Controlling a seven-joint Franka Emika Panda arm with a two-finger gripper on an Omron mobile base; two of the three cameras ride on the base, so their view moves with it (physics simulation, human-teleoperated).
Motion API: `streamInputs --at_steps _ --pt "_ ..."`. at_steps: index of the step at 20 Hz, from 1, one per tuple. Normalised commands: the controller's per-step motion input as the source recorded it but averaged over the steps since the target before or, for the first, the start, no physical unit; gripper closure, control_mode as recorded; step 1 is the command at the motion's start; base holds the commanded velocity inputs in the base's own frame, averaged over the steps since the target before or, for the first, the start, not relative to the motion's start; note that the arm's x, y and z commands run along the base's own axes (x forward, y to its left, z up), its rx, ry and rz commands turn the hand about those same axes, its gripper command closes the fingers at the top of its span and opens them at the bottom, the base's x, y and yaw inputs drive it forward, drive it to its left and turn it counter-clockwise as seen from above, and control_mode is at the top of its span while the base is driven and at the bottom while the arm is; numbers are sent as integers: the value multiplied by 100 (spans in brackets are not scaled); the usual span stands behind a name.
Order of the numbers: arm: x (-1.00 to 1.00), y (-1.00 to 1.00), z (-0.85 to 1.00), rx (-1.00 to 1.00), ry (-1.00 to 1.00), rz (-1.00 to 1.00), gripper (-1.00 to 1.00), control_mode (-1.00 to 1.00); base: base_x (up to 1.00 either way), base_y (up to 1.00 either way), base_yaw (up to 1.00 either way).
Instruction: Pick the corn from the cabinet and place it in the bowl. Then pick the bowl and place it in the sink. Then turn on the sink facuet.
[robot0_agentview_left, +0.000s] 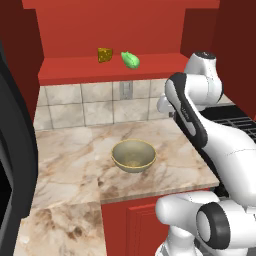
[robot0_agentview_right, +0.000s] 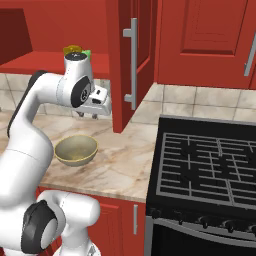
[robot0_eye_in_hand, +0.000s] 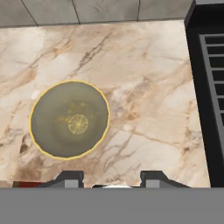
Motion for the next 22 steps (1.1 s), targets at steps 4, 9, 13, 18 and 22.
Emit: streamInputs --at_steps 4,9,13,18,22 --pt "0 0 0 0 -1 0 -100 -100 0 0 0" --pt "-5 0 1 -3 -4 0 -100 -100 0 0 0" --pt "-22 3 33 -9 -21 0 -100 -100 0 0 0" --pt "-12 1 65 -1 -23 0 -100 -100 0 0 0" --pt "0 14 74 0 -14 0 -100 -100 0 0 0"
